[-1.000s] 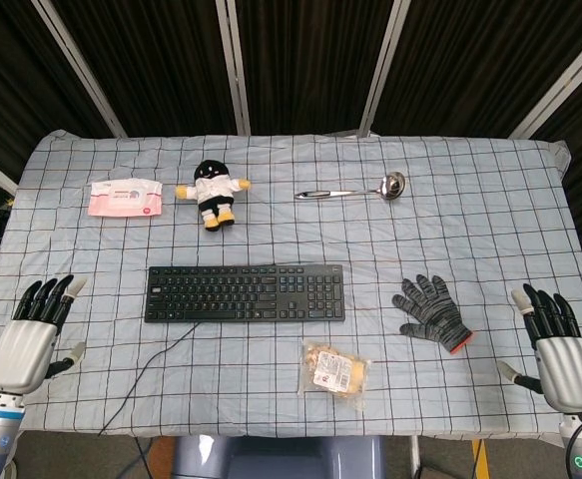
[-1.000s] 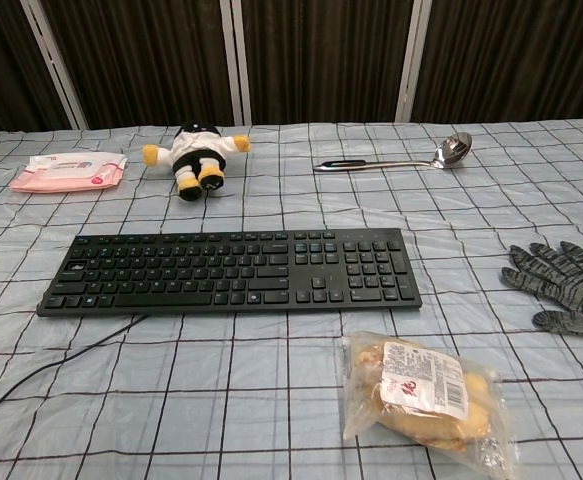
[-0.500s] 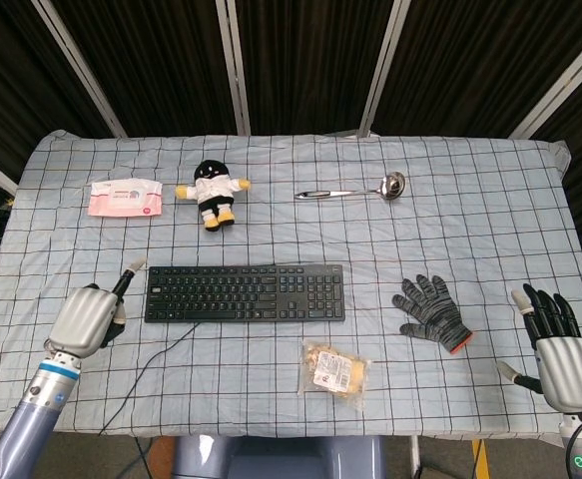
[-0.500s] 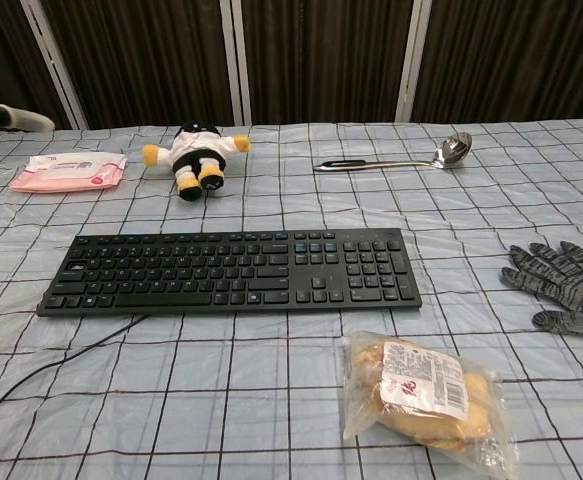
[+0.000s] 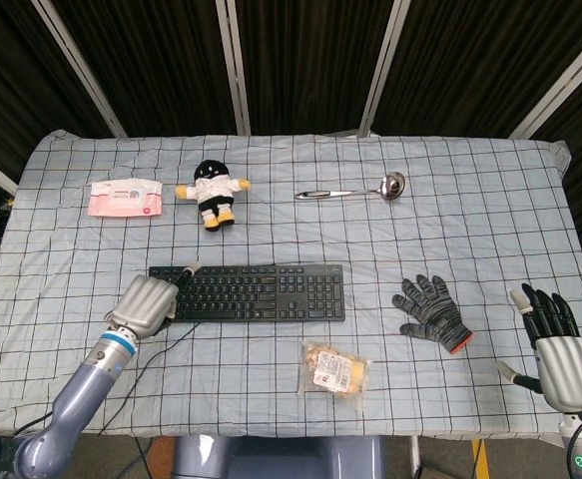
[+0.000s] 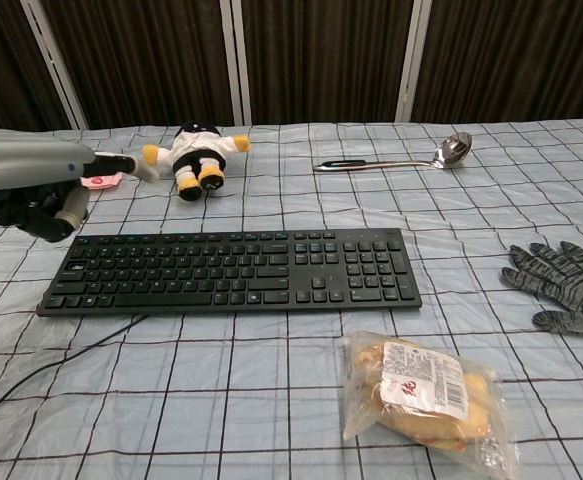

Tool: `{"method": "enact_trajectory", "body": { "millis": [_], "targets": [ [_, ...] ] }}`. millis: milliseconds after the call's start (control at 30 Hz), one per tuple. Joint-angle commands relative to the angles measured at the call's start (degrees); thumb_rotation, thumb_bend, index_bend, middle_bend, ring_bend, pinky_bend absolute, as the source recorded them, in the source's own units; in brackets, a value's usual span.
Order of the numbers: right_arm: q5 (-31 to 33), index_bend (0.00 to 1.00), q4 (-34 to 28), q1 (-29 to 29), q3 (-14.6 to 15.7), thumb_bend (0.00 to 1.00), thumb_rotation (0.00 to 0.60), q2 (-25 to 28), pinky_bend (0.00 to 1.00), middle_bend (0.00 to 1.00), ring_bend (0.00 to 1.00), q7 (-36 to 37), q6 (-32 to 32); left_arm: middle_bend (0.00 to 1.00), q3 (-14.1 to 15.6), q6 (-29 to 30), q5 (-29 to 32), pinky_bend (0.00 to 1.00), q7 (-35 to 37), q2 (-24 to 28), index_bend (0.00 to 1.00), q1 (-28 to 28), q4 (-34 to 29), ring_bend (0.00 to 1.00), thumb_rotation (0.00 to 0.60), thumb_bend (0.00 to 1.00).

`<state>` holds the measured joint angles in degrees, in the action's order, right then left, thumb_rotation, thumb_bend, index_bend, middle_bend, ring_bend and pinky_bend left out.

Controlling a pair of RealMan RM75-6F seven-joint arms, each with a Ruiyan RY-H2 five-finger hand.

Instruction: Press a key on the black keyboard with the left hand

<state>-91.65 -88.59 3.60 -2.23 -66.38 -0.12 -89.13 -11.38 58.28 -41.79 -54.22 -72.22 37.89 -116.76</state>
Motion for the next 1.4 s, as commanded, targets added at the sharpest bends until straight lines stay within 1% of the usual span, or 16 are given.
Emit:
{"method": "enact_trajectory", "body": {
  "millis": [33, 200, 500, 833, 1400],
  "targets": [
    [0.0, 0.00, 0.0, 0.0, 0.0, 0.05, 0.600, 0.0, 0.00, 0.00, 0.00, 0.0, 0.0, 0.82, 0.5, -1.0, 6.2, 0.55, -4.0, -2.9, 0.00, 5.0, 1.4, 0.73, 0.600, 1.00],
    [0.1, 0.00, -0.1, 0.0, 0.0, 0.05, 0.600, 0.1, 0.00, 0.00, 0.00, 0.3, 0.1, 0.82, 1.3, -0.9, 13.2, 0.55, -7.0, -5.5, 0.00, 10.2, 2.9, 0.73, 0.600, 1.00],
    [0.1, 0.00, -0.2, 0.0, -0.1, 0.05, 0.600, 0.2, 0.00, 0.00, 0.00, 0.7, 0.2, 0.82, 2.5, 1.3, 20.5, 0.55, -8.9, -10.8, 0.00, 15.7, 6.4, 0.73, 0.600, 1.00],
    [0.0, 0.00, -0.2, 0.1, 0.0, 0.05, 0.600, 0.2, 0.00, 0.00, 0.00, 1.0, 0.3, 0.82, 3.4, 2.9, 24.1, 0.55, -8.4, -14.3, 0.00, 19.3, 9.5, 0.73, 0.600, 1.00],
    [0.1, 0.00, -0.3, 0.1, -0.1, 0.05, 0.600, 0.2, 0.00, 0.00, 0.00, 1.3, 0.2, 0.82, 4.6, 3.6, 28.2, 0.55, -7.2, -16.7, 0.00, 22.9, 12.2, 0.73, 0.600, 1.00]
  ]
}}
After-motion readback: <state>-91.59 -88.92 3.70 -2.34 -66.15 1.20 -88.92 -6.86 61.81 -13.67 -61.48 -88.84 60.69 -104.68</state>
